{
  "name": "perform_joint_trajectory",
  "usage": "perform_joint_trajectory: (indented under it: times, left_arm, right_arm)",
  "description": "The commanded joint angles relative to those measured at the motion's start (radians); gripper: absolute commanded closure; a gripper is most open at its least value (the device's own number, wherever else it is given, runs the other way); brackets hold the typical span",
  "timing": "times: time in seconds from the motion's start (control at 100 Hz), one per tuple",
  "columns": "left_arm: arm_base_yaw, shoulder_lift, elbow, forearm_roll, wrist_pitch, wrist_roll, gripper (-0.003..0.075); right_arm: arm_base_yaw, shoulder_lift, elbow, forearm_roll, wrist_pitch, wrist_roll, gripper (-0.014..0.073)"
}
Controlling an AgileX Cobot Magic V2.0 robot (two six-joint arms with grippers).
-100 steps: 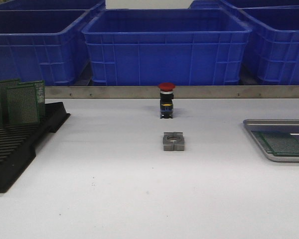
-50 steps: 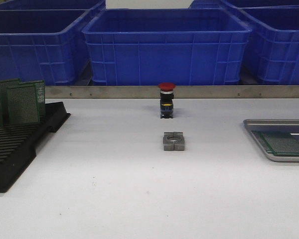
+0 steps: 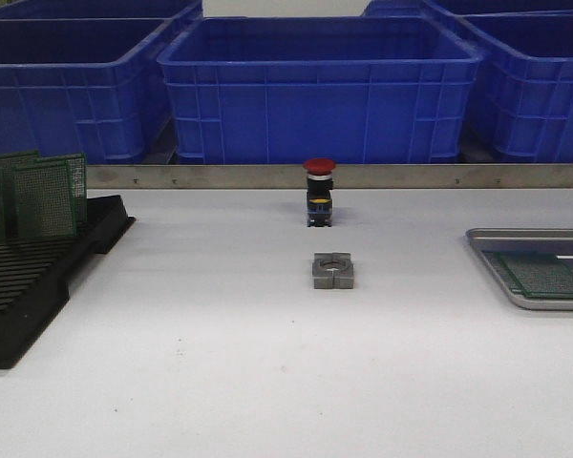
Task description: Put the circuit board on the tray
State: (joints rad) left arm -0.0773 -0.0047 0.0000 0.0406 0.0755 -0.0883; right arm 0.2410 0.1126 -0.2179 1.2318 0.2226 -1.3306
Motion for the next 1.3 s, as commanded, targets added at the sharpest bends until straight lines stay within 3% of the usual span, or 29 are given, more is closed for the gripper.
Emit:
perform_joint_trajectory:
  times: [0.0, 0.13, 0.23, 0.27, 0.44, 0.52, 0.59, 0.73, 1.29]
  left_arm:
    - [-0.002, -0.032, 0.048, -0.002, -0.086, -0.011, 0.0741]
    - [-0.002, -0.032, 0.048, -0.002, -0.086, -0.011, 0.0741]
    - [-0.002, -0.032, 0.048, -0.002, -0.086, -0.011, 0.0741]
    - [-0.002, -0.032, 0.048, -0.002, -0.086, -0.011, 0.0741]
    - [-0.002, -0.032, 0.048, -0.002, -0.086, -0.011, 0.0741]
    - [-0.002, -0.032, 0.048, -0.002, -0.086, -0.011, 0.0741]
    - [-0.002, -0.032, 0.048, -0.002, -0.086, -0.011, 0.0741]
    - [-0.002, -0.032, 0.048, -0.002, -0.086, -0.011, 0.0741]
    - [-0.002, -0.030, 0.048, -0.002, -0.086, -0.011, 0.0741]
  right_arm:
    - [0.003, 0.009, -0.027, 0.017, -0.032, -0.006, 0.0706]
    - [0.000, 0.009, -0.004, 0.009, -0.108, -0.005, 0.0706]
    - [-0.026, 0.009, 0.037, -0.183, -0.215, 0.113, 0.0706]
    - [-0.043, 0.009, 0.058, -0.297, -0.257, 0.257, 0.0706]
    - [-0.136, 0.009, 0.171, -0.992, -0.455, 0.972, 0.0706]
    - [-0.205, 0.009, 0.236, -1.161, -0.469, 1.222, 0.0706]
    - [-0.258, -0.014, 0.232, -1.272, -0.368, 1.331, 0.0706]
    - [-0.307, -0.162, 0.234, -1.311, -0.305, 1.342, 0.0706]
    - [-0.289, -0.149, 0.232, -1.308, -0.262, 1.342, 0.0706]
